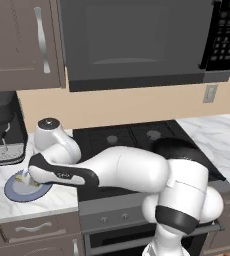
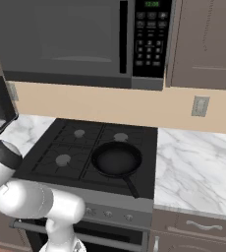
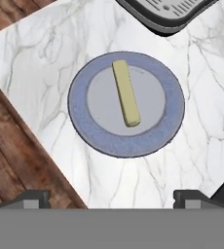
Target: Pick up the butter stick and place it in the pan. Then turn on the burner for the pan.
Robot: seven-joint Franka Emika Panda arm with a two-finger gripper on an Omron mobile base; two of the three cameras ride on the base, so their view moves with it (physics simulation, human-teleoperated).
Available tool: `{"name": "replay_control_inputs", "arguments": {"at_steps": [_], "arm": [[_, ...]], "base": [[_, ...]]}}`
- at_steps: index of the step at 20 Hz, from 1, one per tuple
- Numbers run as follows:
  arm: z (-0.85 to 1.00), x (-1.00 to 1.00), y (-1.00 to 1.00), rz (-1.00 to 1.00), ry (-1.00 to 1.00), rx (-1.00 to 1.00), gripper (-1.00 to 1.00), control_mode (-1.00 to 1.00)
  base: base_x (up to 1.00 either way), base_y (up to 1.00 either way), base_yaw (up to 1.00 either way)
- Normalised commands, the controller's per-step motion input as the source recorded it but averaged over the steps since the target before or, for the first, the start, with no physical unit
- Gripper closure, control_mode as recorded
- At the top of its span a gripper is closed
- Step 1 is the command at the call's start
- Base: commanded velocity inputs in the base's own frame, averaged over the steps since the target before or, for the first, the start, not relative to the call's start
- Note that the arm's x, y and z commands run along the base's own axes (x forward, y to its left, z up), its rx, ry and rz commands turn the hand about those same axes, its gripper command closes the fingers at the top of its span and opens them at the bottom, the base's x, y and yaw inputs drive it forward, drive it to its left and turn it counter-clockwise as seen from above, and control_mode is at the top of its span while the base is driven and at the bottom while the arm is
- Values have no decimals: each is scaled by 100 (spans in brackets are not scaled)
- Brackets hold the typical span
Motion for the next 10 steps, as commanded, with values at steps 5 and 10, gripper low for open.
{"name": "replay_control_inputs", "arguments": {"at_steps": [5,10], "arm": [[-12,17,4,0,0,0,-100,-100],[-17,8,15,0,0,0,-100,-100]], "base": [[0,0,0],[0,0,0]]}}
